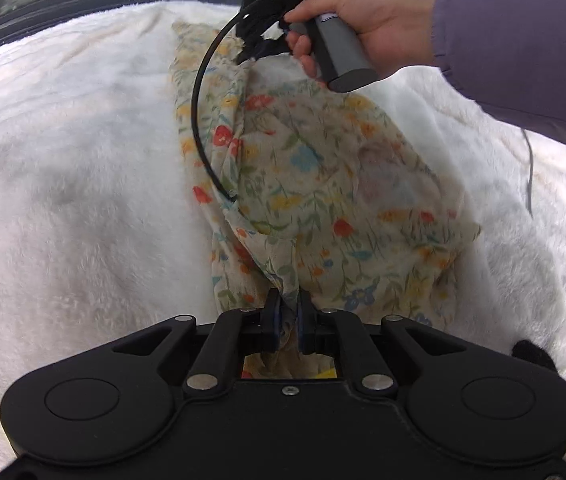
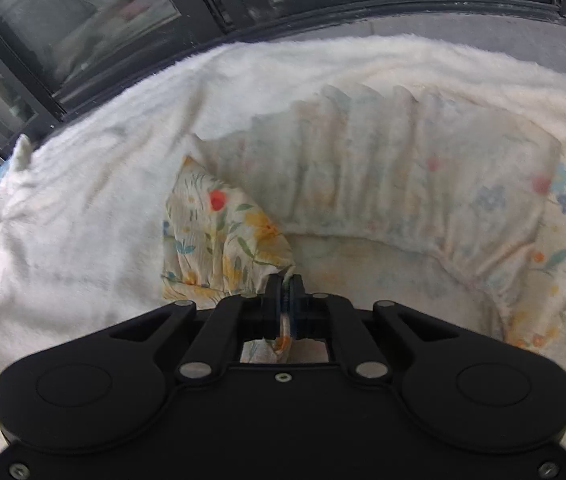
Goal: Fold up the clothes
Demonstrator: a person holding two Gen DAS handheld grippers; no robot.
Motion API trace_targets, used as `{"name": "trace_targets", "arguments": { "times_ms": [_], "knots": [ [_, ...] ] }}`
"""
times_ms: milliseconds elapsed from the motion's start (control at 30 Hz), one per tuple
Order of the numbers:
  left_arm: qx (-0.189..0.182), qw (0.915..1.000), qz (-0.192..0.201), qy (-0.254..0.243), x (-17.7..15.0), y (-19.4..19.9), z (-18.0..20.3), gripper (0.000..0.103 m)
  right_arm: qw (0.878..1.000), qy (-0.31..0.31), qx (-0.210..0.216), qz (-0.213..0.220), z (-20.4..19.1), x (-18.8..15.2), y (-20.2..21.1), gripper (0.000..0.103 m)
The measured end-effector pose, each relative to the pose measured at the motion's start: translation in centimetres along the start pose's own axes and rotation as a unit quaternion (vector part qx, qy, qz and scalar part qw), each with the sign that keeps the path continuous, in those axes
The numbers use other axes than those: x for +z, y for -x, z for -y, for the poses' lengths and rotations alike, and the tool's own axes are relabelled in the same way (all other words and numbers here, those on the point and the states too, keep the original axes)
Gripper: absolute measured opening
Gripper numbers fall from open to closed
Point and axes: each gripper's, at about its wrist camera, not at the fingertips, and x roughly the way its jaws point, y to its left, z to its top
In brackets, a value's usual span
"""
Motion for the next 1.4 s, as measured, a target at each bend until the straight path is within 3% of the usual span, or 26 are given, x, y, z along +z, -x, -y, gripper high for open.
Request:
{"name": "trace_targets", "arguments": {
  "times_ms": [33, 67, 100, 133, 167, 233, 300, 400, 467, 533, 567, 600, 667, 733, 867, 967, 1000, 1033, 1067, 1100, 1200, 1300, 1400],
  "knots": [
    [-0.003, 1.0000, -0.004, -0.004, -0.2, 0.1, 0.1, 0.018, 1.000, -0.010, 0.000, -0.001, 0.5, -0.1, 0.1, 0.023],
    [-0.005, 0.9999, -0.006, -0.010, -0.3, 0.3, 0.1, 0.032, 1.000, -0.027, 0.003, 0.000, 1.3, -0.1, 0.5, 0.037],
    [-0.003, 0.9998, -0.001, -0.018, -0.5, 0.8, 0.2, 0.039, 0.999, -0.038, 0.007, 0.001, 1.9, 0.0, 1.0, 0.046],
    [0.000, 0.9995, 0.008, -0.029, -0.6, 1.3, 0.4, 0.051, 0.999, -0.036, 0.014, 0.004, 2.2, 0.0, 1.9, 0.065],
    [0.004, 0.9989, 0.019, -0.042, -0.8, 1.8, 0.7, 0.061, 0.999, -0.033, 0.022, 0.007, 2.5, 0.1, 2.8, 0.074],
    [0.005, 0.9966, 0.039, -0.073, -1.0, 2.7, 1.4, 0.066, 1.000, 0.003, 0.021, 0.008, 2.6, 0.4, 4.9, 0.074],
    [-0.017, 0.9934, 0.051, -0.101, -1.2, 3.3, 2.2, 0.067, 0.998, 0.060, 0.009, 0.005, 2.2, 0.6, 7.2, 0.074],
    [-0.030, 0.9911, 0.041, -0.123, -1.1, 2.8, 2.8, 0.069, 0.985, 0.173, -0.004, -0.007, 0.6, -0.4, 11.1, 0.074],
    [-0.024, 0.9912, 0.042, -0.124, -1.1, 2.8, 3.0, 0.069, 0.963, 0.262, 0.042, -0.044, -1.2, -2.2, 13.3, 0.074],
    [-0.017, 0.9933, 0.043, -0.106, -1.2, 2.9, 2.3, 0.069, 0.931, 0.336, 0.110, -0.085, -3.3, -4.6, 15.0, 0.074],
    [-0.014, 0.9944, 0.041, -0.096, -1.2, 3.0, 1.9, 0.069, 0.915, 0.362, 0.145, -0.106, -4.3, -6.0, 15.6, 0.073],
    [-0.012, 0.9953, 0.039, -0.088, -1.2, 3.0, 1.5, 0.069, 0.906, 0.369, 0.164, -0.125, -5.0, -7.3, 15.5, 0.073],
    [-0.004, 0.9966, 0.027, -0.077, -1.4, 3.0, 0.7, 0.069, 0.900, 0.376, 0.160, -0.154, -6.2, -9.8, 14.7, 0.068],
    [0.002, 0.9974, 0.014, -0.071, -1.8, 2.9, -0.1, 0.069, 0.900, 0.367, 0.152, -0.178, -6.3, -11.6, 13.6, 0.054],
    [0.009, 0.9978, 0.006, -0.065, -2.4, 2.6, -0.9, 0.069, 0.914, 0.300, 0.170, -0.215, -4.7, -12.6, 12.5, 0.049],
    [0.000, 0.9986, 0.002, -0.052, -2.5, 1.8, -1.1, 0.067, 0.915, 0.260, 0.196, -0.239, -3.7, -13.1, 12.4, 0.048],
    [0.000, 0.9986, 0.000, -0.052, -2.5, 1.6, -1.1, 0.062, 0.915, 0.256, 0.199, -0.238, -3.6, -13.3, 12.5, 0.043],
    [0.004, 0.9987, -0.002, -0.051, -2.5, 1.5, -1.0, 0.039, 0.916, 0.259, 0.197, -0.236, -3.6, -13.7, 12.6, 0.029],
    [0.011, 0.9988, -0.008, -0.047, -2.5, 1.2, -1.1, 0.021, 0.916, 0.269, 0.187, -0.230, -3.6, -14.2, 12.8, 0.007],
    [0.017, 0.9990, -0.012, -0.040, -2.6, 1.0, -1.1, 0.019, 0.917, 0.273, 0.179, -0.228, -3.6, -14.5, 12.8, 0.001],
    [0.013, 0.9997, -0.012, -0.019, -2.8, 1.2, -1.4, 0.011, 0.924, 0.252, 0.178, -0.228, -2.7, -15.0, 12.9, 0.001],
    [0.009, 0.9993, -0.022, -0.028, -3.1, 1.4, -0.9, 0.010, 0.929, 0.215, 0.195, -0.230, -1.7, -15.2, 13.6, 0.001],
    [0.009, 0.9985, -0.036, -0.040, -3.6, 1.3, -0.1, 0.010, 0.926, 0.220, 0.183, -0.246, -1.4, -16.2, 13.8, 0.001]
  ]
}}
